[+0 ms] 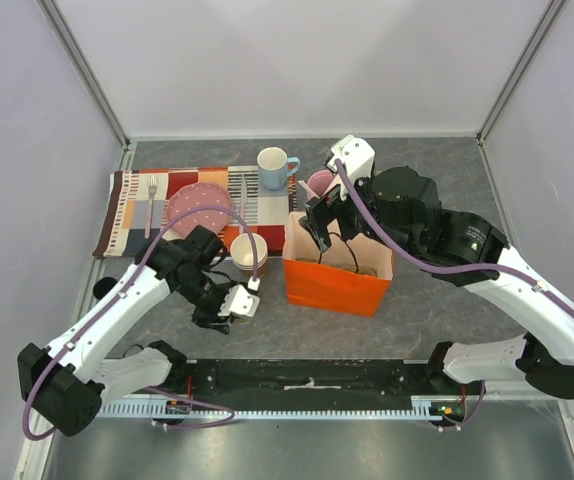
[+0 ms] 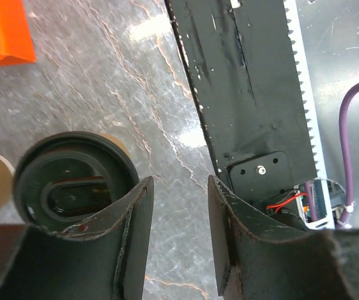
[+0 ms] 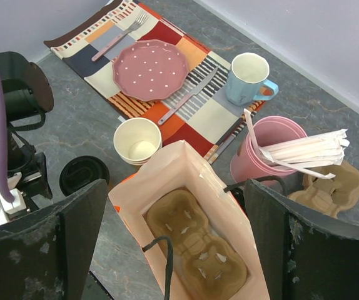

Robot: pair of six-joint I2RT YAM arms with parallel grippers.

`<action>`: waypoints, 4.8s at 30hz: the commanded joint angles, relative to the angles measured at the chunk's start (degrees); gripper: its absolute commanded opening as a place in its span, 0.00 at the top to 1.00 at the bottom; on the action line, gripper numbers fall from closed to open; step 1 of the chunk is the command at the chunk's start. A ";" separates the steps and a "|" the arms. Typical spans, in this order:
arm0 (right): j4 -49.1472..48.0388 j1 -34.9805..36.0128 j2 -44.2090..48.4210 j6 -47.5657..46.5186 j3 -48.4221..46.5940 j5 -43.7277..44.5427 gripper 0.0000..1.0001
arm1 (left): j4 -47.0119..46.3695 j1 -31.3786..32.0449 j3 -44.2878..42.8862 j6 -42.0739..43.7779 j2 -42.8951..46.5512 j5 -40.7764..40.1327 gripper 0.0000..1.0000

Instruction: Pack the takeout coffee

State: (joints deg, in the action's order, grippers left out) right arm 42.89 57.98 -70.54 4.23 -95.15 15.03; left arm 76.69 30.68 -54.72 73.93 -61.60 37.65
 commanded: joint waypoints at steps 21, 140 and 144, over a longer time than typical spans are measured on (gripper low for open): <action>-0.88 -0.06 -0.03 0.17 -0.29 -1.93 0.02 | -11.99 0.70 0.75 -17.42 3.16 -5.56 0.54; 6.15 -15.26 0.05 12.64 -1.17 11.34 0.02 | 10.06 17.40 -70.61 -37.81 -38.94 -10.23 0.98; 6.24 -15.26 0.58 12.21 -0.30 11.17 0.02 | 10.50 16.52 -70.61 -36.58 -40.08 -8.74 0.98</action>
State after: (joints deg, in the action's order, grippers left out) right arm 49.25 42.72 -71.57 16.75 -96.01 26.68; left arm 77.89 47.94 -123.87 36.49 -100.68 27.11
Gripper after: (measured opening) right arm 0.979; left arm 0.042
